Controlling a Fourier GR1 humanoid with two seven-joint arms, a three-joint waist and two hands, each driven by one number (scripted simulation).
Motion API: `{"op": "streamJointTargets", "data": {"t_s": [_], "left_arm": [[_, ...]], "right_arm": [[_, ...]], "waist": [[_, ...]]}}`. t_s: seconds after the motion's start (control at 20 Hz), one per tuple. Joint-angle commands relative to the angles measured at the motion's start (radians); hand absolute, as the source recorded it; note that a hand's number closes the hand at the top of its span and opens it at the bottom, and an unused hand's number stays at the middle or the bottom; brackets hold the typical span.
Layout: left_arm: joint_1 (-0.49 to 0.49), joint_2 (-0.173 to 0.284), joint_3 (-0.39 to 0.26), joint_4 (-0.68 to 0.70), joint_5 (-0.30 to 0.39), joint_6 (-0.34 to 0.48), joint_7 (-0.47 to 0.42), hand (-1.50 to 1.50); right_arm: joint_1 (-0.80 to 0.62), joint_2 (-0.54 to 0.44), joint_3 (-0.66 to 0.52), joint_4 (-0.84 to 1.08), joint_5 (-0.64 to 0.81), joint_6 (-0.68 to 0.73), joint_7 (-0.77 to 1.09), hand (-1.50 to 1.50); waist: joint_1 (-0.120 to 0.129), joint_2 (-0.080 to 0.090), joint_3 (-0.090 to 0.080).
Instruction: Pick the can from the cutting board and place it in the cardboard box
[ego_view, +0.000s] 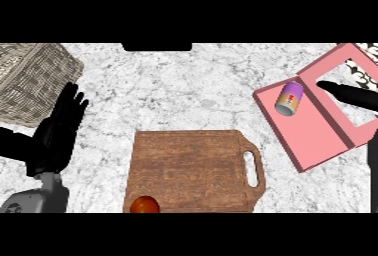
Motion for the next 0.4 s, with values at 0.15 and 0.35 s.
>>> {"op": "streamJointTargets", "data": {"t_s": [0.15,0.35], "left_arm": [[0.084,-0.048,-0.044,-0.045,-0.041,0.014,-0.035,0.0],[0.056,0.003,0.024,-0.016,0.009,-0.04,-0.035,0.0]], "right_arm": [[0.135,-0.044,-0.09,-0.074,-0.147,0.061,-0.063,-1.5],[0.165,-0.099,-0.135,-0.033,-0.207,0.11,-0.133,-1.5]], "waist": [[0.004,0.0,0.0],[0.004,0.001,0.0]]}}
